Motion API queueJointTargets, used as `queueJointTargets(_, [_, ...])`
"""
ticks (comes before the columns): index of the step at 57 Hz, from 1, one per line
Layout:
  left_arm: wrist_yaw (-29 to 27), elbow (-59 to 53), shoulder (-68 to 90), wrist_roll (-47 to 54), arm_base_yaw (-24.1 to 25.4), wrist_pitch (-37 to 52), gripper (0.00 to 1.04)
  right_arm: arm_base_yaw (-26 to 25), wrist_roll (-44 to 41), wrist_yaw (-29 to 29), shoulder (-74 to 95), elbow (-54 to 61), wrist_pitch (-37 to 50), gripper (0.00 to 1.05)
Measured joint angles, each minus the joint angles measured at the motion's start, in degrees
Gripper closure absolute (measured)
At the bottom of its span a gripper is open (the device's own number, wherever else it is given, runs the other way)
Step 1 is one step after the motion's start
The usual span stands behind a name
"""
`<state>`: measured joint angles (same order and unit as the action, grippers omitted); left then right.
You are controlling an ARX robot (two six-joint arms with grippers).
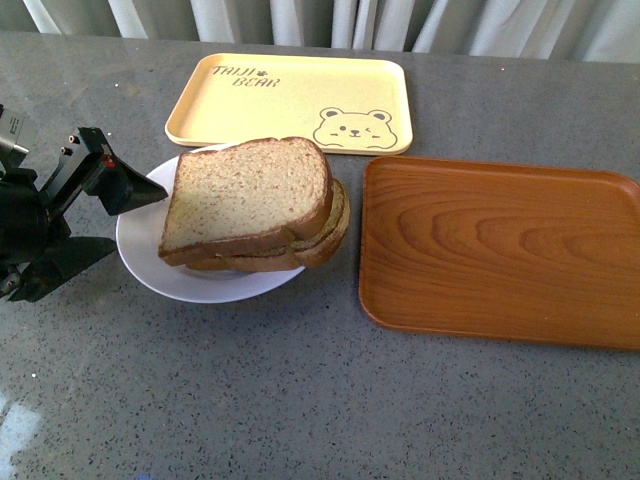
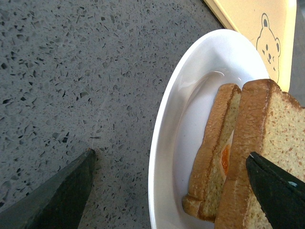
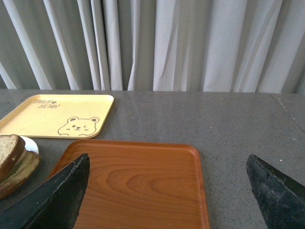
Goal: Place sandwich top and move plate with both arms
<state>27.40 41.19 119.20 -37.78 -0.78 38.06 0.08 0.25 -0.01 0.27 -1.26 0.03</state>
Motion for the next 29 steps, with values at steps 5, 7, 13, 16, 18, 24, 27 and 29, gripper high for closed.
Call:
queueJointTargets(5, [0.02, 0.48, 0.17, -0.04, -0.17, -0.42, 0.09, 0.00, 0.00, -0.02, 0.00, 0.00, 0.00, 0.09])
queueJointTargets(7, [0.02, 0.63, 0.28, -0.04, -0.24, -0.50, 0.09, 0.00, 0.00, 0.00, 0.00, 0.00, 0.00, 0.09])
queueJointTargets(13, [0.31, 1.22, 0.83, -0.52, -0.42, -0.50, 0.09, 0.00, 0.00, 0.00, 0.00, 0.00, 0.00, 0.09])
queueJointTargets(16, [0.46, 1.44, 0.96, -0.87, -0.48, -0.55, 0.09, 0.00, 0.00, 0.00, 0.00, 0.00, 0.00, 0.09])
queueJointTargets(18, [0.48, 1.57, 1.09, -1.11, -0.52, -0.55, 0.09, 0.00, 0.00, 0.00, 0.00, 0.00, 0.00, 0.09])
queueJointTargets(24, [0.55, 1.64, 1.33, -2.36, -0.57, 0.00, 0.09, 0.00, 0.00, -0.02, 0.00, 0.00, 0.00, 0.09])
queueJointTargets(27, [0.48, 1.64, 1.66, -3.06, -0.57, 0.57, 0.14, 0.00, 0.00, -0.02, 0.00, 0.00, 0.00, 0.09])
queueJointTargets(29, [0.48, 1.64, 1.92, -3.41, -0.57, 0.68, 0.18, 0.00, 0.00, -0.02, 0.00, -0.02, 0.00, 0.09])
